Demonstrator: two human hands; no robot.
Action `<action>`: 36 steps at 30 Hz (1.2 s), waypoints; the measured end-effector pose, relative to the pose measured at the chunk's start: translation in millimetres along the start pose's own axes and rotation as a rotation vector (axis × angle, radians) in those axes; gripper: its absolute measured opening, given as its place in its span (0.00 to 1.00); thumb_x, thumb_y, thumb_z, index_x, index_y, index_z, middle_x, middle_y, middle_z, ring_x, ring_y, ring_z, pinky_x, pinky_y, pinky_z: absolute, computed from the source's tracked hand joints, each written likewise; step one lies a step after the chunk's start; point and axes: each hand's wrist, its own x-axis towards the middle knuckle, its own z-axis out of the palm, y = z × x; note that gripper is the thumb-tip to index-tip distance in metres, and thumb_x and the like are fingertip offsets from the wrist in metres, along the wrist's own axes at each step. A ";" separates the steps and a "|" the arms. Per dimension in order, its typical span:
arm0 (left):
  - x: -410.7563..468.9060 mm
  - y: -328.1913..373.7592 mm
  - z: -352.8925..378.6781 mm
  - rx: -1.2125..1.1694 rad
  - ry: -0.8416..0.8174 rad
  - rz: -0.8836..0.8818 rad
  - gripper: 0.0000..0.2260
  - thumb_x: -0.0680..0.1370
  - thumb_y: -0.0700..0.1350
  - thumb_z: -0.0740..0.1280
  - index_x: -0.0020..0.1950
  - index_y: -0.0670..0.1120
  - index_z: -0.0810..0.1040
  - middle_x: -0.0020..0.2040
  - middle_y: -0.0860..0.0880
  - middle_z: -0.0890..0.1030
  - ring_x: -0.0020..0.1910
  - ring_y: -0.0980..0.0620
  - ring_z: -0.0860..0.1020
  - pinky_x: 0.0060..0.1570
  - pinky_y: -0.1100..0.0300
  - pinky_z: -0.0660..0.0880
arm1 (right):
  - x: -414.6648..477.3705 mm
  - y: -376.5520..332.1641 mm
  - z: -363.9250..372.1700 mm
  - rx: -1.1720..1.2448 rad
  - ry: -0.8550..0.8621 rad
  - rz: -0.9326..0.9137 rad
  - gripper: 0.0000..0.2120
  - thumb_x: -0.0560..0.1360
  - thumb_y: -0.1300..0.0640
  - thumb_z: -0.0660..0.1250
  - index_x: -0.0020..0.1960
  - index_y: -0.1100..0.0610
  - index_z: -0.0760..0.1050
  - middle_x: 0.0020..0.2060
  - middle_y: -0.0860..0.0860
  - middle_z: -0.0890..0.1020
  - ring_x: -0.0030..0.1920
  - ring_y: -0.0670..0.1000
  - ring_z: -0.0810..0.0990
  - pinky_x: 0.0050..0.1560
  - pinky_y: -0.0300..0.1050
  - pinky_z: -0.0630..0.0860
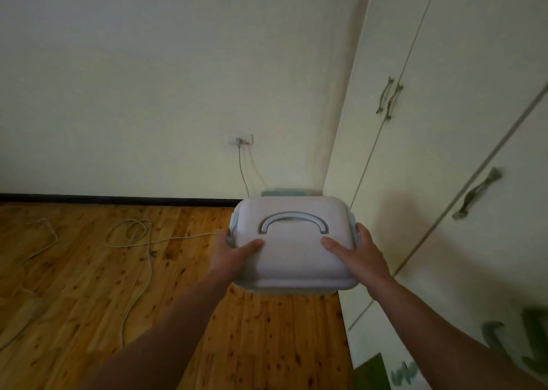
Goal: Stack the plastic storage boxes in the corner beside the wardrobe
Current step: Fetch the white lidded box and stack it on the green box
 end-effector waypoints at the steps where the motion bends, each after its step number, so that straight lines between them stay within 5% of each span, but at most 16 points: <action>1: 9.1 4.3 0.9 0.010 -0.003 0.001 0.40 0.67 0.54 0.77 0.74 0.47 0.63 0.67 0.44 0.72 0.62 0.42 0.73 0.60 0.41 0.74 | 8.1 -4.0 1.2 -0.007 0.000 0.009 0.52 0.61 0.27 0.68 0.77 0.47 0.52 0.72 0.51 0.66 0.67 0.57 0.70 0.60 0.53 0.70; 11: 130.8 54.9 11.9 0.008 -0.065 0.042 0.37 0.68 0.54 0.77 0.73 0.50 0.64 0.66 0.47 0.72 0.56 0.48 0.72 0.52 0.49 0.74 | 118.9 -50.5 18.1 0.005 0.023 0.026 0.52 0.61 0.27 0.68 0.77 0.47 0.52 0.71 0.52 0.67 0.66 0.58 0.70 0.62 0.58 0.71; 21: 234.5 95.3 64.5 0.005 -0.050 0.007 0.43 0.69 0.53 0.76 0.78 0.47 0.57 0.72 0.45 0.67 0.67 0.42 0.70 0.65 0.42 0.70 | 248.2 -58.9 15.4 0.007 0.013 0.023 0.52 0.61 0.27 0.69 0.76 0.47 0.52 0.72 0.51 0.66 0.67 0.58 0.70 0.62 0.56 0.70; 36: 366.4 140.3 126.2 0.036 0.009 -0.044 0.42 0.70 0.54 0.75 0.78 0.48 0.58 0.71 0.44 0.68 0.66 0.42 0.70 0.63 0.43 0.71 | 417.6 -77.3 14.7 0.026 -0.073 0.011 0.54 0.59 0.27 0.69 0.77 0.47 0.52 0.73 0.51 0.65 0.68 0.56 0.68 0.61 0.52 0.67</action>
